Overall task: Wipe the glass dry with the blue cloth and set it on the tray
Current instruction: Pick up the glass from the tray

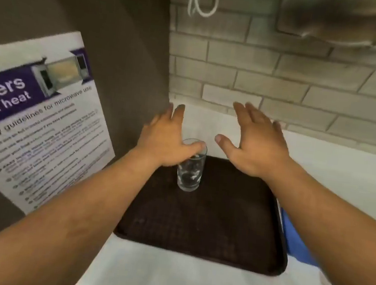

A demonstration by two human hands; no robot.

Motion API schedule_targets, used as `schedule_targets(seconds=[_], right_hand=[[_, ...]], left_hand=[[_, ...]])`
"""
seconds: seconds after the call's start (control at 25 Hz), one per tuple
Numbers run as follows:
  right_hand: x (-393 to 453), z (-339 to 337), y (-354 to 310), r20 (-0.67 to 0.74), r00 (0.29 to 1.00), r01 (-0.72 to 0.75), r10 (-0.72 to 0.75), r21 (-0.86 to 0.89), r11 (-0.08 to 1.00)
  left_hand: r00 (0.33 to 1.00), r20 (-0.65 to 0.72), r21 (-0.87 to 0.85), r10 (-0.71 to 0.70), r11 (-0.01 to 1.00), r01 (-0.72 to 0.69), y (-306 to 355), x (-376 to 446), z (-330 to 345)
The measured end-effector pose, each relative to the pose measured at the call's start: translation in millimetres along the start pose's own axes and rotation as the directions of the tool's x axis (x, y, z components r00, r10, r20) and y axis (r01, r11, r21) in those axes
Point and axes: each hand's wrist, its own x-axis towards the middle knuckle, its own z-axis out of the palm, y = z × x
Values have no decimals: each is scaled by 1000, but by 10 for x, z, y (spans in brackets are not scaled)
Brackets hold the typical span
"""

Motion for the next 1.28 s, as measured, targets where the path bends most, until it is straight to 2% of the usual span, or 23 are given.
schedule_targets(seconds=[0.08, 0.16, 0.32, 0.44, 0.56, 0.6, 0.68, 0.76, 0.84, 0.92, 0.96, 1.04, 1.08, 1.12, 1.16, 1.2, 1.24, 1.28], right_hand=[[-255, 210, 136, 87, 996, -10, 10, -10, 1000], [-579, 442, 299, 169, 985, -38, 37, 7, 999], [-952, 664, 669, 204, 970, -155, 132, 100, 983], [-1219, 758, 1144, 190, 961, -239, 203, 189, 952], [-1383, 802, 1761, 255, 931, -306, 260, 161, 938], [-1400, 839, 1931, 313, 919, -290, 241, 119, 950], [-1377, 939, 2177, 406, 897, -222, 172, 78, 972], [-1303, 1055, 2342, 417, 901, -148, 120, 37, 988], [-1249, 1170, 2435, 369, 925, -89, 92, -25, 996], [-1215, 1276, 2467, 280, 956, -81, 86, -28, 996], [-1189, 1313, 2461, 221, 969, -113, 109, 6, 994], [-1082, 1303, 2425, 147, 956, -276, 255, 140, 951], [-1030, 1257, 2408, 120, 925, -380, 361, 254, 890], [-996, 1172, 2408, 103, 874, -469, 474, 429, 772], [-990, 1050, 2401, 134, 823, -499, 552, 636, 589], [-1001, 908, 2339, 193, 794, -449, 577, 826, 342], [-1022, 752, 2220, 279, 799, -363, 533, 930, 57], [-1031, 627, 2058, 334, 831, -295, 445, 943, -157]], left_hand=[[979, 197, -256, -49, 961, 100, -183, -37, 291], [946, 312, -405, -90, 888, 218, -404, -117, 583], [979, 194, -461, -65, 875, 149, -380, -64, 962], [987, 161, -525, -21, 845, 103, -189, -63, 1251], [992, 125, -618, 31, 784, 54, 158, -59, 1487], [991, 132, -679, 16, 730, 79, 268, -43, 1533], [978, 202, -808, -62, 554, 202, 461, -3, 1589], [937, 337, -865, -94, 362, 347, 589, 14, 1619], [885, 455, -857, -93, 223, 464, 667, -5, 1616], [837, 531, -828, -133, 127, 546, 695, -35, 1613], [818, 551, -816, -165, 96, 570, 704, -53, 1612], [782, 589, -800, -206, -11, 600, 732, -80, 1592], [760, 615, -785, -211, -70, 615, 751, -92, 1568], [737, 641, -765, -214, -103, 636, 766, -99, 1525], [716, 664, -745, -217, -111, 658, 778, -92, 1479], [701, 679, -730, -220, -104, 675, 787, -81, 1431], [692, 688, -720, -219, -89, 688, 803, -79, 1391], [685, 696, -711, -217, -69, 700, 830, -81, 1367]])
